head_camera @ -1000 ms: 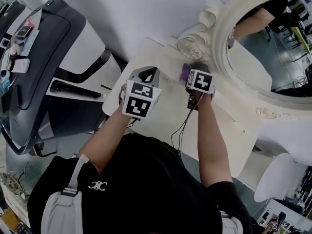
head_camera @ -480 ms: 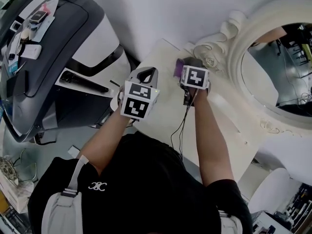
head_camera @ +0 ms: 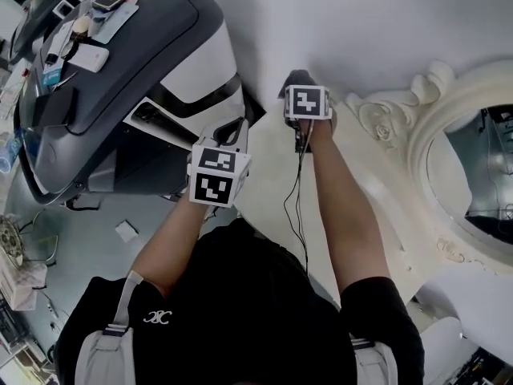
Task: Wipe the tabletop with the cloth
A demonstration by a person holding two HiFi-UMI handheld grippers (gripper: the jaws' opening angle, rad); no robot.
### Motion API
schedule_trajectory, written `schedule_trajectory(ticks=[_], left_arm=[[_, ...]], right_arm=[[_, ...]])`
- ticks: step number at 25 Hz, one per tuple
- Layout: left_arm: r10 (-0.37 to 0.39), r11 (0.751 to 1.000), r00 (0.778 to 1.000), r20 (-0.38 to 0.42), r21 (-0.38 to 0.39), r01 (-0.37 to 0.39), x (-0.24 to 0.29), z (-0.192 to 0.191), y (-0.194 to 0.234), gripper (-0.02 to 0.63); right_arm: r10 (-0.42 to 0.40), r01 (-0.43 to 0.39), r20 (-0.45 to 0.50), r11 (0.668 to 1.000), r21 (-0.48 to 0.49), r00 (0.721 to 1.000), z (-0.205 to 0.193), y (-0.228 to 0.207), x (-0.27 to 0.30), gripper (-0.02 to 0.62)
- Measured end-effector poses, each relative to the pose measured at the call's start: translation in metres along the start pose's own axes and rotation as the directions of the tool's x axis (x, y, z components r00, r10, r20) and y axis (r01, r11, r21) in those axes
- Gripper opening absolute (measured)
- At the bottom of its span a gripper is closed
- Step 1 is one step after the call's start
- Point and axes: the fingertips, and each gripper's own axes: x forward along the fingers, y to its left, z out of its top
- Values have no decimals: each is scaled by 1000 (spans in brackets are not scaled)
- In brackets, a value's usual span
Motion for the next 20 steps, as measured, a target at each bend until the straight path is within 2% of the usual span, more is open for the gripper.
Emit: schedule_trajectory(ticks=[4,8,14,20], left_arm=[[99,993,995,10,-61,-98,-21,-9,41,-2],[140,985,990,-12,-99,-141,-33,-24,60,-2],[117,988,993,-26,-102,-119,-32,-30,46,-2],[69,996,997,-26,-57,-70,-30,-29,5,-2]], right_arm=[[71,-71,43,997,7,997,15,42,12,55],[90,-89,74,996,-8,993,4,72,13,55],[58,-66,111,995,70,992,-29,69,-7,55],[71,-81,119,993,86,990,-69,59,-43,55]])
